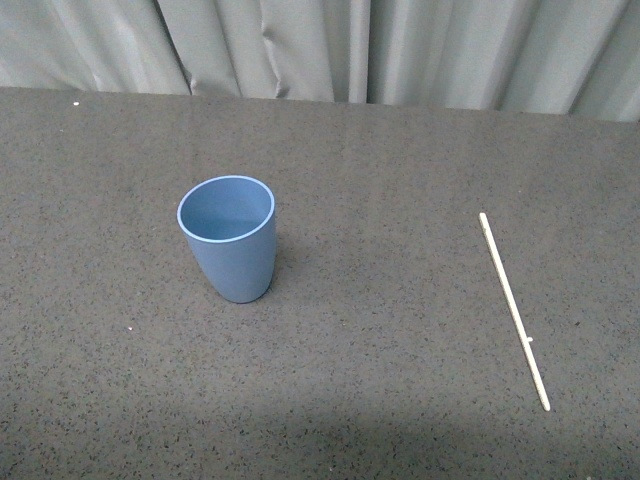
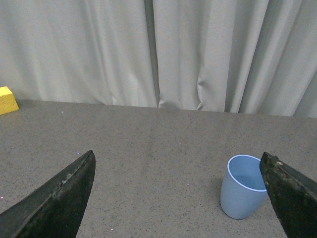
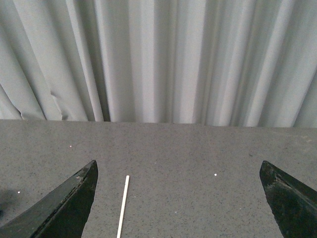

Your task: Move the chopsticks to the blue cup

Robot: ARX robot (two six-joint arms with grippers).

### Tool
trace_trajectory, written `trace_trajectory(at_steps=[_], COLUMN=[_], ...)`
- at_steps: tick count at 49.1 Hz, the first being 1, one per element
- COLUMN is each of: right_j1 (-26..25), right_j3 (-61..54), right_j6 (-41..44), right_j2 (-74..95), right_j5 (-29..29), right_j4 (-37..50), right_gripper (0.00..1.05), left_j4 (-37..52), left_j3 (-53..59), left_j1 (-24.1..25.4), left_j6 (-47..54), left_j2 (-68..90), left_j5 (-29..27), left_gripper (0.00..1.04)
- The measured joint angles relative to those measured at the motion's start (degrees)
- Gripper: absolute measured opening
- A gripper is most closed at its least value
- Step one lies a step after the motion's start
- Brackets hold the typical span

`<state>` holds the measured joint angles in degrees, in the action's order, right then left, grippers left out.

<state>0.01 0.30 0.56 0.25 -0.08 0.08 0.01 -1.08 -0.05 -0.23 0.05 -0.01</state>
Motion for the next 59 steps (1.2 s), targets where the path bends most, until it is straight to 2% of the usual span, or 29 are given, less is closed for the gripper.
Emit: trace_trajectory(at_steps=[51,53,56,59], right_j1=[0.0,1.0,4.1,5.8], right_j3=[0.0,0.0,0.1,0.1], right_j6=[0.0,1.7,7.6,11.7], right_j2=[0.0,0.4,3.2,7.1], right_j5=[0.0,3.2,13.5,17.6], right_j4=[0.0,0.7,3.2,4.9], right_gripper=[0.95,0.95,0.95,0.95], left_j4=[0.0,0.0,0.0,0.0], left_j3=[0.0,0.0,0.0,0.0], left_j1=[0.0,0.0,0.0,0.0], left_j6=[0.0,0.0,0.0,0.0], left_j2=[0.0,0.0,0.0,0.0], left_j5=[0.0,0.0,0.0,-0.1], left_gripper=[0.98,0.98,0.98,0.98])
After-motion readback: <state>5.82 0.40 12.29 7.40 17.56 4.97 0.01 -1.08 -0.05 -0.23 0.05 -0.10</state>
